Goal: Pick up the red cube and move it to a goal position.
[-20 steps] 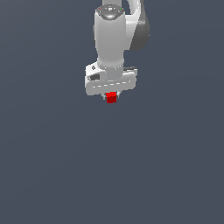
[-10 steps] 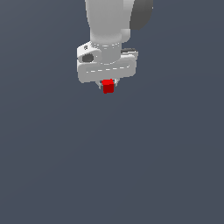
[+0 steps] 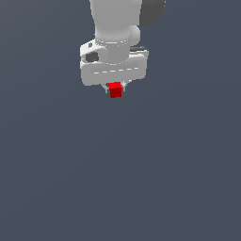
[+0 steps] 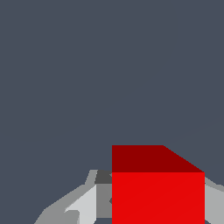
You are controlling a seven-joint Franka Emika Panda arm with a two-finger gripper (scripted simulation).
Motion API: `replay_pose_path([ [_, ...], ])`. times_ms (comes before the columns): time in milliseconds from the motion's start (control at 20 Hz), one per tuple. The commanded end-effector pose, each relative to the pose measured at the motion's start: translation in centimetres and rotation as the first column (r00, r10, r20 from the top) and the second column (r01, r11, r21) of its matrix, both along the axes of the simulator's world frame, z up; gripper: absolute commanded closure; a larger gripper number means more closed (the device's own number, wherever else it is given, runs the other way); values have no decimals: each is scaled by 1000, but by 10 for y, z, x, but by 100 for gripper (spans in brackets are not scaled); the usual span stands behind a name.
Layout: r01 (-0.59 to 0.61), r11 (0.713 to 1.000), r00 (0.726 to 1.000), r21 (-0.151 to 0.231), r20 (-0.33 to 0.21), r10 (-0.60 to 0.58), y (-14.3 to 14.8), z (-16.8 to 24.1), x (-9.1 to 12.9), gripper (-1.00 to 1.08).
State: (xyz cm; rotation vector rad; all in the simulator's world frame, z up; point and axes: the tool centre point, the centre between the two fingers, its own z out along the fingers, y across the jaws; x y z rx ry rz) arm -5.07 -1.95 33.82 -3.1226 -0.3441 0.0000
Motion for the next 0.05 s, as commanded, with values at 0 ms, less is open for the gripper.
replay_pose_path([
  [0, 0, 1000, 1000, 0, 0, 0, 0, -1, 0, 108],
])
